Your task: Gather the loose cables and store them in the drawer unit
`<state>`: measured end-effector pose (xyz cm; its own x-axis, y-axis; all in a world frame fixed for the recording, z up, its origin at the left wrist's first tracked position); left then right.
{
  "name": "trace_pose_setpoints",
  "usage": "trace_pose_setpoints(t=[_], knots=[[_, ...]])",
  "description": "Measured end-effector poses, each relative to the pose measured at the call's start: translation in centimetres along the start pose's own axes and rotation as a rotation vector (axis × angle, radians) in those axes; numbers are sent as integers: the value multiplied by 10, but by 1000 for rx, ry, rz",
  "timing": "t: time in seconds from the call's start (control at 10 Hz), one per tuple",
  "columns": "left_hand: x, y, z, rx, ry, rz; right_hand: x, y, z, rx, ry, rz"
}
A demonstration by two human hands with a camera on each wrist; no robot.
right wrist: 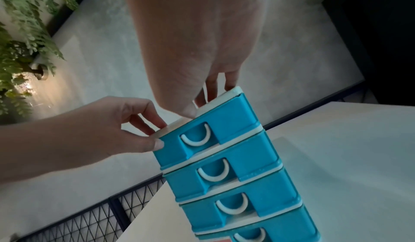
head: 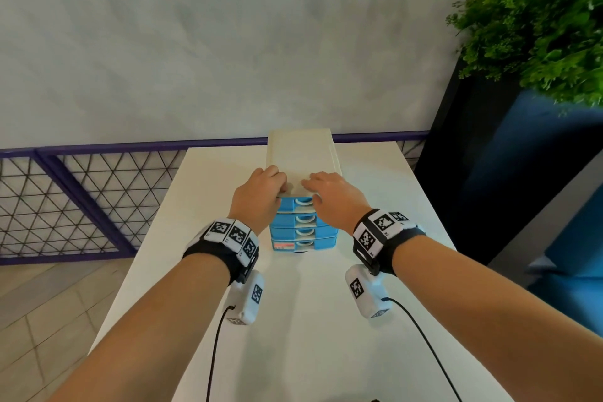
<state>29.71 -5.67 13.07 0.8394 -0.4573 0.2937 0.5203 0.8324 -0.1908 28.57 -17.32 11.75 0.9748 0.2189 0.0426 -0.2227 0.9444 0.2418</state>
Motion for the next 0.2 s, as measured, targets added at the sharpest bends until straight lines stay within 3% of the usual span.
trace_pose_setpoints(t=[0.1,0.2], knots=[[5,7,-2,-49,81,-14,-1,1,3,-36,85,-6],[-13,14,-9,-150,261,-94,-19,-7,3,2,184,-20]])
Point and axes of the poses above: each hand's wrist, its own x-axis towards the middle knuckle, its own z-axis out of the back of the hand, y = z × x, the point moved 9 cm from there along x, towards the middle knuckle, and after that the axes turned 6 degrees about -z, right-handed, at the moved point
